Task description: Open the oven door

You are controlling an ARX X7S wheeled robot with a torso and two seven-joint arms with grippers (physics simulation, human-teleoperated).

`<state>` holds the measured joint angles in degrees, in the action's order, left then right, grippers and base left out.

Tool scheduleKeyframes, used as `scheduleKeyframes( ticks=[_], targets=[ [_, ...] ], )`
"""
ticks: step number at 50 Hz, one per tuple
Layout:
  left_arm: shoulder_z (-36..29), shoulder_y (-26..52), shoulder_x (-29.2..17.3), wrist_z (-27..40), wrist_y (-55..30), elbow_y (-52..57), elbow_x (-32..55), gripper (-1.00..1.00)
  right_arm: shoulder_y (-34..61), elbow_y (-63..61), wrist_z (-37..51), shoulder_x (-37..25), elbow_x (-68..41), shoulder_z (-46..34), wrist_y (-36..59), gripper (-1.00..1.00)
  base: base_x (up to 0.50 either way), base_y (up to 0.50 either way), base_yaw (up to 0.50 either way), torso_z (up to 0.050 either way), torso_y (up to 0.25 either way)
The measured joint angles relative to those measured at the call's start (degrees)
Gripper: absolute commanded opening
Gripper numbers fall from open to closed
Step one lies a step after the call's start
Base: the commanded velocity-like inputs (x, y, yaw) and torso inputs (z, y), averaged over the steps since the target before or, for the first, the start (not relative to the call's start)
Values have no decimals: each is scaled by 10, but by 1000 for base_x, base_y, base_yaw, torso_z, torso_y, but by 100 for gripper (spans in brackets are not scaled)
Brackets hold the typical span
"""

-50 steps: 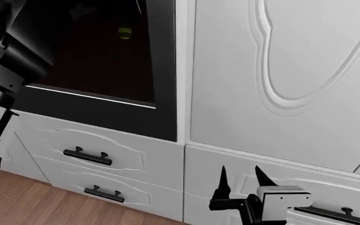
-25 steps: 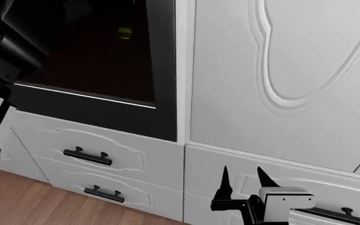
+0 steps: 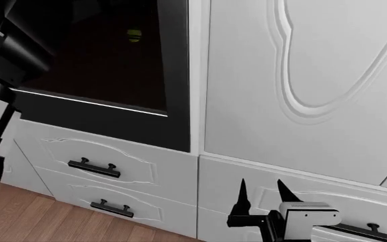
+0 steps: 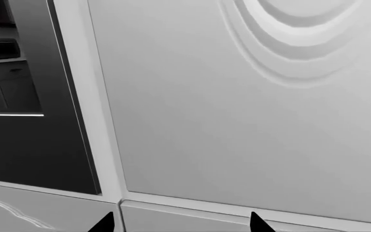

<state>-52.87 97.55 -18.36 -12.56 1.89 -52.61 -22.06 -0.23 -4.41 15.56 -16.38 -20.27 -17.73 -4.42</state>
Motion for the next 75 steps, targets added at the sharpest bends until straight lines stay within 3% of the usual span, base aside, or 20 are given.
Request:
scheduleKeyframes(
  ticks=[27,75],
  targets=[
    [1,-2,-6,-3,-12,17,9,-100,1,4,4,-2,-2,-4,-3,100,0,0,0,0,1],
    [38,-86,-115,-52,-119,289,-7,-100,9,17,6,-4,-1,-19,-8,100,0,0,-2,1,2]
  ],
)
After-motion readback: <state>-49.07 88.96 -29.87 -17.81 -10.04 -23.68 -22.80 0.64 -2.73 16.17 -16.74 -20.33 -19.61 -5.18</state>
